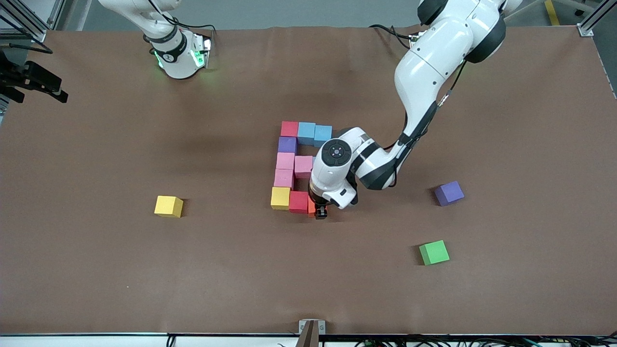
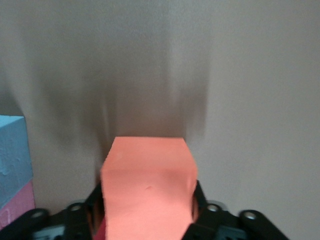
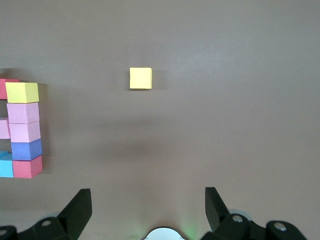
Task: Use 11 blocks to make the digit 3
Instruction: 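Lower the orange cube beside the red cube and open the left gripper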
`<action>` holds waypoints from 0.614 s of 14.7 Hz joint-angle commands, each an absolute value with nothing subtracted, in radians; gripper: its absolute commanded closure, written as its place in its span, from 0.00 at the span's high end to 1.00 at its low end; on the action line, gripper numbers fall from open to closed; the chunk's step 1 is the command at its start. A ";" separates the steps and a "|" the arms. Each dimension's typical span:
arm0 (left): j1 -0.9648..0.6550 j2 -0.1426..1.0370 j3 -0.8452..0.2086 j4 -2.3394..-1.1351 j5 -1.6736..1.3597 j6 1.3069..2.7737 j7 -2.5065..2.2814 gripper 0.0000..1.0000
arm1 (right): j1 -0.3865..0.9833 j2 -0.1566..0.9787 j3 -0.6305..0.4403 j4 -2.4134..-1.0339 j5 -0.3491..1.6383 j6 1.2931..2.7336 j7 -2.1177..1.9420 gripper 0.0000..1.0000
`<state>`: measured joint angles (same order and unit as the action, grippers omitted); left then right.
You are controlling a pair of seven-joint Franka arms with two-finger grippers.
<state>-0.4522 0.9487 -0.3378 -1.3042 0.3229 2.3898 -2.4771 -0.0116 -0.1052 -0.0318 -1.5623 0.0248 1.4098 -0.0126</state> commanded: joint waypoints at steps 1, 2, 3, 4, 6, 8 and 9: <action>-0.462 0.960 -0.334 -1.272 0.301 2.395 -2.471 1.00 | -0.026 -0.103 -0.023 -1.554 0.026 1.417 -0.026 1.00; -0.459 0.953 -0.336 -1.272 0.301 2.392 -2.471 1.00 | -0.026 -0.103 -0.023 -1.554 0.025 1.419 -0.026 1.00; -0.457 0.943 -0.336 -1.273 0.301 2.390 -2.471 1.00 | -0.026 -0.103 -0.023 -1.554 0.025 1.419 -0.028 1.00; -0.456 0.937 -0.337 -1.273 0.302 2.387 -2.473 1.00 | -0.025 -0.103 -0.023 -1.554 0.020 1.420 -0.029 1.00; -0.451 0.920 -0.341 -1.275 0.305 2.387 -2.471 1.00 | -0.023 -0.103 -0.020 -1.554 0.002 1.420 -0.061 1.00; -0.449 0.893 -0.344 -1.288 0.302 2.384 -2.470 1.00 | -0.020 -0.103 -0.017 -1.554 -0.008 1.417 -0.087 1.00; -0.448 0.878 -0.344 -1.298 0.302 2.378 -2.468 1.00 | -0.021 -0.104 -0.017 -1.554 -0.006 1.414 -0.089 1.00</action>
<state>-0.4507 0.9253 -0.3428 -1.2705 0.3228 2.3946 -2.4771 -0.0116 -0.1051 -0.0288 -1.5623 0.0080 1.4188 -0.0672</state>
